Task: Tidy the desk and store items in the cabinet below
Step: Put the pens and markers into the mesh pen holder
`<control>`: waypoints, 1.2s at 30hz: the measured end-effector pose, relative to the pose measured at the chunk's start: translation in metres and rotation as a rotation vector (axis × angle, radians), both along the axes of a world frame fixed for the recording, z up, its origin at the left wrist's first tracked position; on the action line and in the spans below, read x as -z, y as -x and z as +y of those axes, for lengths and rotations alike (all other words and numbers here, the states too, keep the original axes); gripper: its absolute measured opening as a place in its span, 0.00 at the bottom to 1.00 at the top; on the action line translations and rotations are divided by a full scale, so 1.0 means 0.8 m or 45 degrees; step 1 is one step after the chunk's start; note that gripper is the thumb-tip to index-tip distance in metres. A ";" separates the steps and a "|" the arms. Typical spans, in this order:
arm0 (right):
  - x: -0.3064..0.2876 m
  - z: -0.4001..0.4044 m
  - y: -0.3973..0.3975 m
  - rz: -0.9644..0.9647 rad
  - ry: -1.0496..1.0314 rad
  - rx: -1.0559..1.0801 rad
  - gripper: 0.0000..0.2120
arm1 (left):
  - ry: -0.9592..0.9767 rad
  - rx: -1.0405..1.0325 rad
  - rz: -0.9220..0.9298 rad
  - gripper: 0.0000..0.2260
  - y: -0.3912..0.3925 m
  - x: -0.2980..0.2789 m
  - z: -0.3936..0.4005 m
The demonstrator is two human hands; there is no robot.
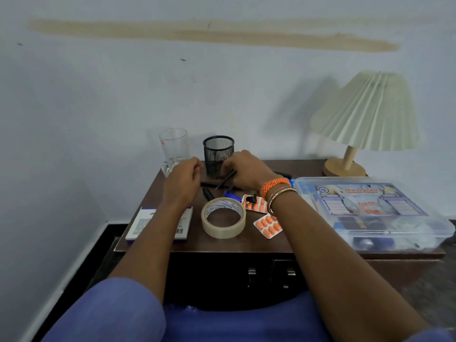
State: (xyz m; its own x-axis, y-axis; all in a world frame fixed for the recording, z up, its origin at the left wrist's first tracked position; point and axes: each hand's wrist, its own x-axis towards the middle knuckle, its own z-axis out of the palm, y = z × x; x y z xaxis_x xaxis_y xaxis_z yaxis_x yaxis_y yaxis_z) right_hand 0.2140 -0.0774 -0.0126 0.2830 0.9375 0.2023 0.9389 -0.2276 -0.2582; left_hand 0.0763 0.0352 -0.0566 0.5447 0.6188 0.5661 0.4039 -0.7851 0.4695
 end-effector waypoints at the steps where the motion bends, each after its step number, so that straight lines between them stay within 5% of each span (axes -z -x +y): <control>1: 0.002 0.000 0.000 -0.082 0.049 0.015 0.16 | -0.043 0.049 0.058 0.07 -0.007 0.001 0.004; 8: 0.017 0.005 -0.004 -0.196 0.218 0.096 0.14 | -0.148 0.161 0.320 0.09 -0.020 0.004 0.013; 18: 0.020 0.003 0.002 -0.178 0.308 0.026 0.14 | 0.054 0.225 0.308 0.09 0.010 -0.011 0.009; 26: 0.005 0.007 0.001 -0.042 -0.046 -0.019 0.10 | 0.276 0.206 0.218 0.09 0.019 -0.024 -0.005; 32: -0.029 -0.001 -0.002 0.557 -0.720 0.107 0.05 | 0.749 0.356 -0.004 0.09 0.014 -0.043 -0.021; 36: -0.044 -0.011 0.003 1.419 -0.979 0.118 0.06 | 1.107 0.419 -0.212 0.13 0.006 -0.054 -0.034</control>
State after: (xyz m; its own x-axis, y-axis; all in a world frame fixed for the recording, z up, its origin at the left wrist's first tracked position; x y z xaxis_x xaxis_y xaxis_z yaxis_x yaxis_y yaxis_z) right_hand 0.2113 -0.0866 0.0225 0.6940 0.6609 0.2857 0.1384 0.2670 -0.9537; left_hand 0.0717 0.0080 -0.0132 0.7209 0.6900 0.0643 0.0995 -0.1949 0.9758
